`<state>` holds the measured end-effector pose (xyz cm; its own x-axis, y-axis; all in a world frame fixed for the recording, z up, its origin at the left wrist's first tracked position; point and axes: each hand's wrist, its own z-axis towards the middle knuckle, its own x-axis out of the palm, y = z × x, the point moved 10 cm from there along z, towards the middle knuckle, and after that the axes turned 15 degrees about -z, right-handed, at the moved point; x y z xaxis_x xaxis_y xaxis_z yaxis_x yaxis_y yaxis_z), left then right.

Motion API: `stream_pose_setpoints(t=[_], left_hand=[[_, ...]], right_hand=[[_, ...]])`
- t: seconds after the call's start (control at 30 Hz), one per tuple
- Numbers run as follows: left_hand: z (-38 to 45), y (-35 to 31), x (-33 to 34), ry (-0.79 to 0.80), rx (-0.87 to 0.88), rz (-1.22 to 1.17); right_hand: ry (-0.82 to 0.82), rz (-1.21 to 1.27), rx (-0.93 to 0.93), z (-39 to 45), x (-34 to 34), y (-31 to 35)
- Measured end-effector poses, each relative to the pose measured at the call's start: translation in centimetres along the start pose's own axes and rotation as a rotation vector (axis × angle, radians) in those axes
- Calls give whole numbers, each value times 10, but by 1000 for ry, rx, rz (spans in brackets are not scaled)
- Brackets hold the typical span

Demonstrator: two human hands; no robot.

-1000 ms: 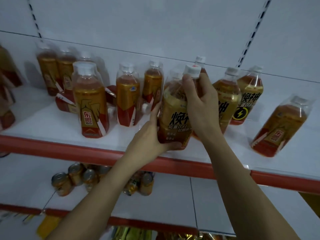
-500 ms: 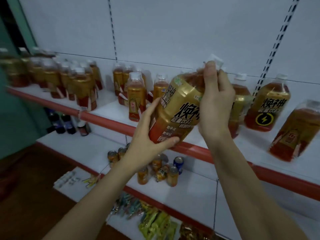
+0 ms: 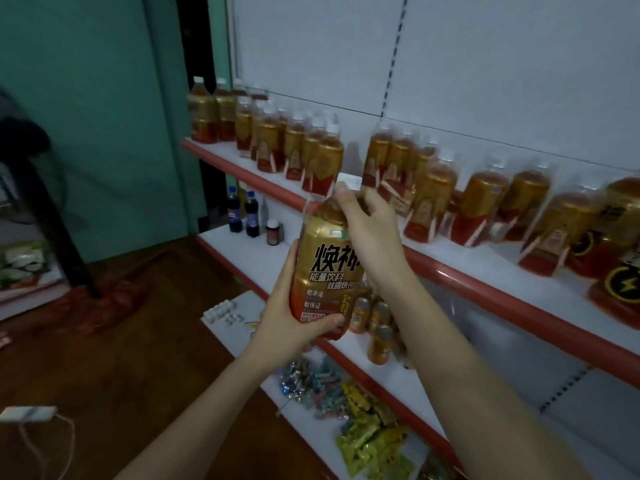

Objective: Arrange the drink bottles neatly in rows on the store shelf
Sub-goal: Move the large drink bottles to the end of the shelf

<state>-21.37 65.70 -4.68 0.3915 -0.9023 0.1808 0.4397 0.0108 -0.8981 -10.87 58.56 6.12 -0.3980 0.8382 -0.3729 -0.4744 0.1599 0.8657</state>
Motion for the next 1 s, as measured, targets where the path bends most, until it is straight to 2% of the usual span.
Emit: stream_pose_setpoints(t=[0.2, 0.37, 0.7, 1.0], left_hand=[[4, -7, -142, -116, -20, 3], [24, -23, -209, -161, 18, -2], [134, -7, -265, -92, -16, 25], [260, -1, -328, -137, -3, 152]], right_hand=[[226, -10, -44, 30, 143, 29], [359, 157, 36, 50, 225, 24], [189, 232, -67, 157, 266, 29], [280, 284, -143, 297, 309, 32]])
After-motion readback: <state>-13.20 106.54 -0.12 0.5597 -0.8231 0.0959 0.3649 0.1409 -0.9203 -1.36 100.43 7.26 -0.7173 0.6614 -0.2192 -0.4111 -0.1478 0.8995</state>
